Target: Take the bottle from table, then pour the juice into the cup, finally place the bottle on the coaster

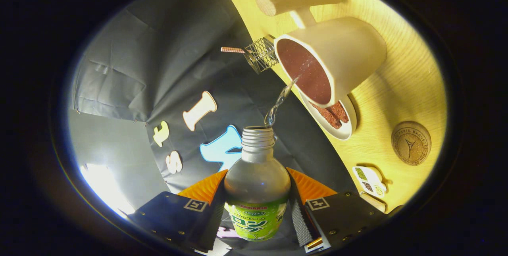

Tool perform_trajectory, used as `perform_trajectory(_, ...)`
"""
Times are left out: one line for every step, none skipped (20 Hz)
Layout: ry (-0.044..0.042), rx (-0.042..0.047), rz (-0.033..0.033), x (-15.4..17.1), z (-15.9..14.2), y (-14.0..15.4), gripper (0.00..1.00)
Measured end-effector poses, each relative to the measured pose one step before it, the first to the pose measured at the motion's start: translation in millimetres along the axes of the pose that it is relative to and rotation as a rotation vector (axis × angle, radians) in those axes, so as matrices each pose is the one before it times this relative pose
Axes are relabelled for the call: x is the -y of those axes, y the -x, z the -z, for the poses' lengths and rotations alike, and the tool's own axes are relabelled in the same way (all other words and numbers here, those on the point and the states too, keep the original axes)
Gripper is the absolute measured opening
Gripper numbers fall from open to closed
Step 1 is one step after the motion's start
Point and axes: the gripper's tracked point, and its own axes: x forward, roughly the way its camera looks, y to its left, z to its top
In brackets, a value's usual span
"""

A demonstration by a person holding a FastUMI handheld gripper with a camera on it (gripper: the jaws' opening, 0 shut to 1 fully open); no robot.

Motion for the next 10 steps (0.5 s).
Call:
perform_trajectory(-0.0098, 0.00348, -0.00247, -2.08, -0.44, -0.95, 0.75)
perform_trajectory(-0.00571, 0.00216, -0.00134, -0.93, 0.09, -0.61, 0.75)
perform_trajectory(-0.00424, 0.00221, -0.00077, -1.19, -0.65, -0.83, 0.75)
perform_trajectory(-0.00676, 0.00314, -0.00156, -0.73, -0.08, 0.62, 0.75)
perform_trajectory(-0.00672, 0.00314, -0.00248, -2.32, -1.05, -1.44, 0.75)
perform_trajectory(-0.0061, 0.00342, -0.00172, -1.19, -0.22, -0.41, 0.75)
perform_trajectory(-0.00262, 0.0002, -0.00236, -2.53, 0.78, 1.84, 0.75)
perform_trajectory(-0.00031, -0.00018, -0.00164, -1.92, 0.38, -0.48, 0.75)
perform_trajectory(-0.00078, 0.00098, -0.00131, -2.75, 0.56, -1.49, 0.75)
perform_trajectory(-0.00305, 0.00236, -0.00197, -1.3, -0.67, -1.47, 0.75)
